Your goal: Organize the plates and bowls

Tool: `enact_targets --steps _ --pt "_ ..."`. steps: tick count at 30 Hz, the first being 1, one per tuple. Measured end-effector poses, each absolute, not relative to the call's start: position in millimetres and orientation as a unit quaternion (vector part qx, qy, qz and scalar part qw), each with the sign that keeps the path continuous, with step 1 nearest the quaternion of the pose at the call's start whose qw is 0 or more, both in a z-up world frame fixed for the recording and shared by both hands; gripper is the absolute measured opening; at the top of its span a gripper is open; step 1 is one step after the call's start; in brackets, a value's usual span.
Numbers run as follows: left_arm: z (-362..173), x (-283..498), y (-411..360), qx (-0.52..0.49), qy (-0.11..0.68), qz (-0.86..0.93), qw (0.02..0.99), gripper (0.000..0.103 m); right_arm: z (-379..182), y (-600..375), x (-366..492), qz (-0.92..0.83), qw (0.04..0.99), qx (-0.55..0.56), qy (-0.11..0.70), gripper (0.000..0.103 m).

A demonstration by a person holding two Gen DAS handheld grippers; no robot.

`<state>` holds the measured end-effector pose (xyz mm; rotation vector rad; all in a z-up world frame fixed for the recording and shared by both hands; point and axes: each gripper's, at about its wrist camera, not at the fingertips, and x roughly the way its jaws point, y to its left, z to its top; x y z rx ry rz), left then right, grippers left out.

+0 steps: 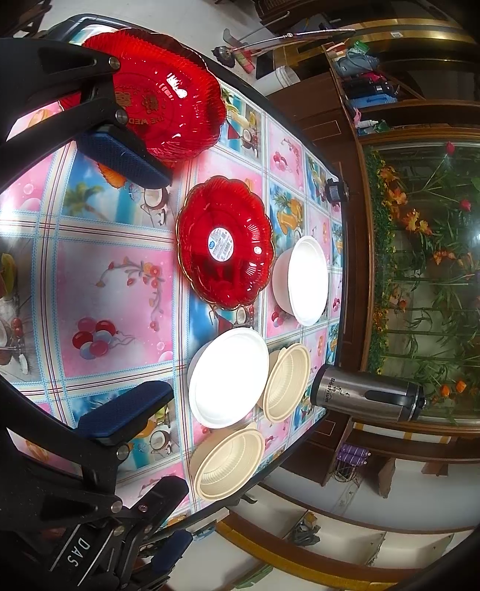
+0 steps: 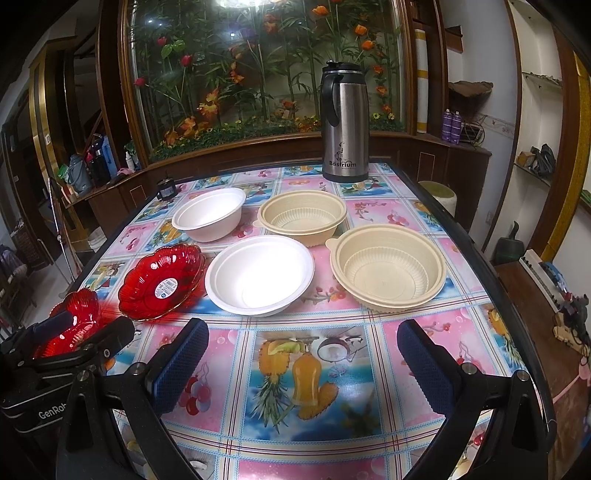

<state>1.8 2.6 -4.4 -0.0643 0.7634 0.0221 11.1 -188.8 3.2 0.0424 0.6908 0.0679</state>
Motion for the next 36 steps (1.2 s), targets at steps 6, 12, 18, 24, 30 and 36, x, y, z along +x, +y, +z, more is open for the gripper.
enact_targets --steps 6,12,18,24,30,36 --pt "-4.1 0.6 1.9 -0.031 0.372 0.011 0.928 0.103 4.2 -190.2 10.7 0.034 0.941 0.021 0.337 0.103" --pt "-4.0 -0.5 1.7 -0.032 0.371 0.011 0.928 0.103 4.5 -190.3 10.7 0.034 0.940 0.021 0.338 0.103" --pt "-3.8 -1.3 1.4 -0.033 0.369 0.011 0.929 0.103 5.2 -190.2 10.2 0.034 0.941 0.022 0.337 0.103" --pt "-4.2 -1.3 2.0 -0.034 0.369 0.011 0.929 0.103 6.9 -188.8 8.6 0.034 0.941 0.022 0.336 0.103" --pt "-5.7 -1.2 2.9 -0.036 0.371 0.011 0.928 0.103 7.3 -188.6 8.4 0.034 0.941 0.022 0.337 0.103" --pt "-6.2 -1.2 4.6 -0.038 0.372 0.012 0.928 0.103 7.6 -187.8 7.9 0.034 0.941 0.023 0.337 0.103"
